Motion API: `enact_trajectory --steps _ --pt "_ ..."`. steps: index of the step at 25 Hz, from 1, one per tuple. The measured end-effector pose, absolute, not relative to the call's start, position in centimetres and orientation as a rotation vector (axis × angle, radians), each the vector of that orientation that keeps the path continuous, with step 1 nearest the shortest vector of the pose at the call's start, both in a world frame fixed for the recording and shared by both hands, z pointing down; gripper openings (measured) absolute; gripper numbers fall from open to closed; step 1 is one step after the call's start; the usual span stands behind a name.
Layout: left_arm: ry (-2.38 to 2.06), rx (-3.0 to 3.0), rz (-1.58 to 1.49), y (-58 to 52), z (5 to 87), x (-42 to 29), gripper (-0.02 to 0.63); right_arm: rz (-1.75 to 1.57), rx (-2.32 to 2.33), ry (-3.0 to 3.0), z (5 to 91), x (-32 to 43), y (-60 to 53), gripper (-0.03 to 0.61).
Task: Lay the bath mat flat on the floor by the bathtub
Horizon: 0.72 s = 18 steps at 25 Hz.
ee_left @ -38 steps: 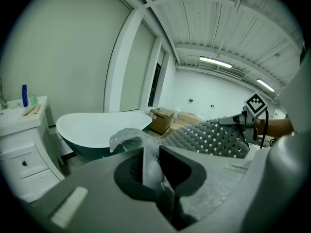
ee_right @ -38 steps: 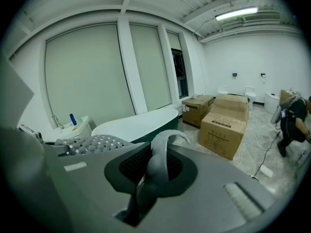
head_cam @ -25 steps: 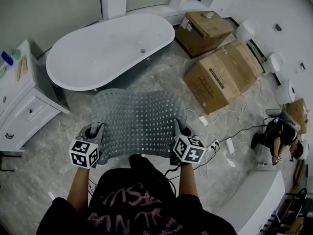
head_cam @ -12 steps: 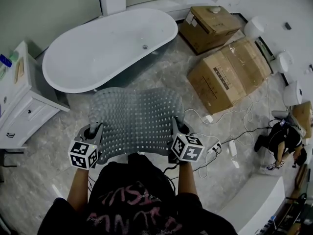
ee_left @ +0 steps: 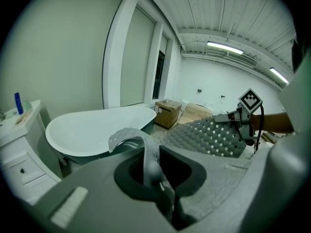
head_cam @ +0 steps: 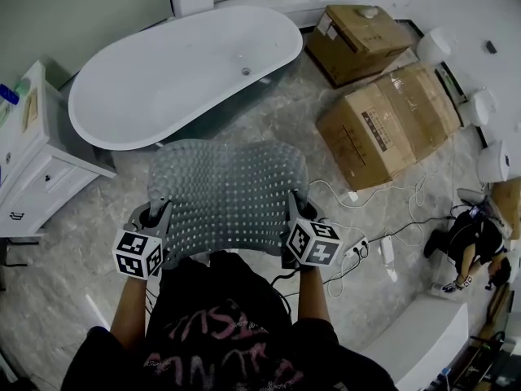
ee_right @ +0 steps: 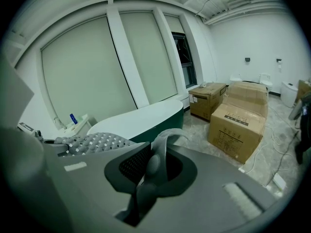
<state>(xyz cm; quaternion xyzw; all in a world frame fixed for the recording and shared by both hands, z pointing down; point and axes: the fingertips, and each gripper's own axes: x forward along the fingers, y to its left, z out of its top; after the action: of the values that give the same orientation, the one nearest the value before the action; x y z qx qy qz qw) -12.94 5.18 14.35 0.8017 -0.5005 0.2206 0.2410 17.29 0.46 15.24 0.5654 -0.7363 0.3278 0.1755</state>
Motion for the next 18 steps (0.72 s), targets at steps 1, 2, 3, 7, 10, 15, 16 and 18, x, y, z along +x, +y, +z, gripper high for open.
enact_trajectory --steps 1,2,3,7,10,15,16,18 --pt "-1.372 2.19 0.604 5.1 14.4 -13.0 0.031 0.928 1.596 -2.086 15.3 17.3 0.3 0.052" --pt "-1.374 2.187 0.607 5.0 14.5 -13.0 0.031 0.928 1.591 -2.085 15.4 17.3 0.1 0.052" --pt "-1.376 2.184 0.61 5.0 14.6 -13.0 0.031 0.928 1.587 -2.086 15.5 17.3 0.0 0.052" --pt "-1.381 2.172 0.618 4.9 14.7 -13.3 0.031 0.901 1.574 -2.088 15.6 17.3 -0.2 0.052" --pt "-1.379 2.166 0.615 4.6 14.9 -13.6 0.031 0.885 1.567 -2.086 15.8 16.9 -0.3 0.052" --pt "-1.352 2.168 0.634 4.8 15.6 -13.9 0.031 0.885 1.569 -2.06 16.2 16.5 -0.2 0.052" --pt "-1.348 2.17 0.637 4.8 15.7 -14.0 0.031 0.883 1.572 -2.054 16.3 16.5 -0.1 0.052" --pt "-1.34 2.173 0.635 4.8 15.9 -14.3 0.031 0.877 1.58 -2.044 16.5 16.4 0.0 0.052"
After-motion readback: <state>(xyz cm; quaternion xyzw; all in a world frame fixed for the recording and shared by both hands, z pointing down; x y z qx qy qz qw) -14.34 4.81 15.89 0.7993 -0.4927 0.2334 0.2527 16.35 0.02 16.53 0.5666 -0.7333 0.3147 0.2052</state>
